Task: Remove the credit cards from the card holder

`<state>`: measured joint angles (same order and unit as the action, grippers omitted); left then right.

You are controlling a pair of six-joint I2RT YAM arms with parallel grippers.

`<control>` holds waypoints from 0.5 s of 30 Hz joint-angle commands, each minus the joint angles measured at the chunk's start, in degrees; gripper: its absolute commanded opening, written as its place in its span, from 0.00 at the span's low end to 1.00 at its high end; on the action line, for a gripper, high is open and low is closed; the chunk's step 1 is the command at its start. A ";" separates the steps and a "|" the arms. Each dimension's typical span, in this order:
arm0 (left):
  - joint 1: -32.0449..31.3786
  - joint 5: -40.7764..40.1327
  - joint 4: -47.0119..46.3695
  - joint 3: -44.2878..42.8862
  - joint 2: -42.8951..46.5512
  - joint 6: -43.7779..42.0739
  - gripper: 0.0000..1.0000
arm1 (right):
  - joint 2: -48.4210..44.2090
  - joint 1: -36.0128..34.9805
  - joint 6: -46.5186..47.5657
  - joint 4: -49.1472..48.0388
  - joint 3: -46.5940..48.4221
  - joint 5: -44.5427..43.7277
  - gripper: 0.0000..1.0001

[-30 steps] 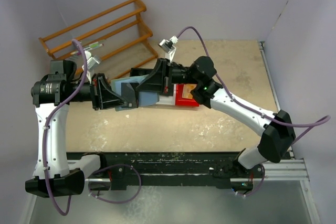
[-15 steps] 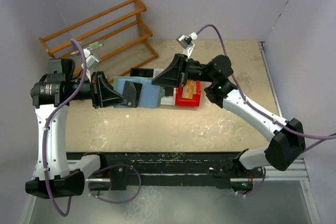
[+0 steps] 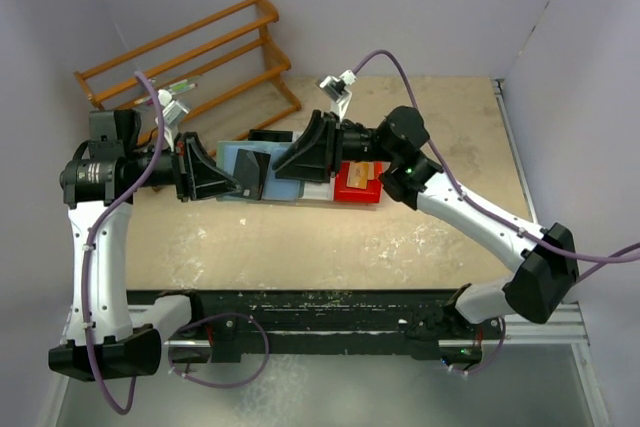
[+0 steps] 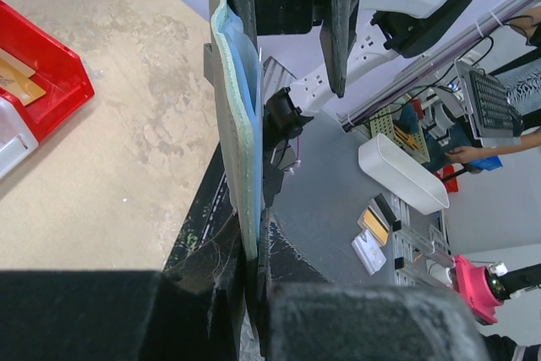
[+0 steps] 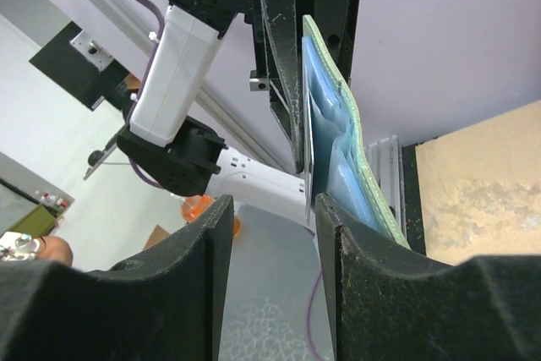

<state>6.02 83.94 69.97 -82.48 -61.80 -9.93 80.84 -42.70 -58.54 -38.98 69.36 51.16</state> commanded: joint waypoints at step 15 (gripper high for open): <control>0.22 2.80 -3.97 0.30 1.69 3.16 0.09 | 6.44 -2.30 -5.53 -10.62 6.55 -1.06 0.31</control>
<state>6.04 83.88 67.31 -81.82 -60.97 -7.44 87.55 -44.38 -61.67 -43.38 72.71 50.17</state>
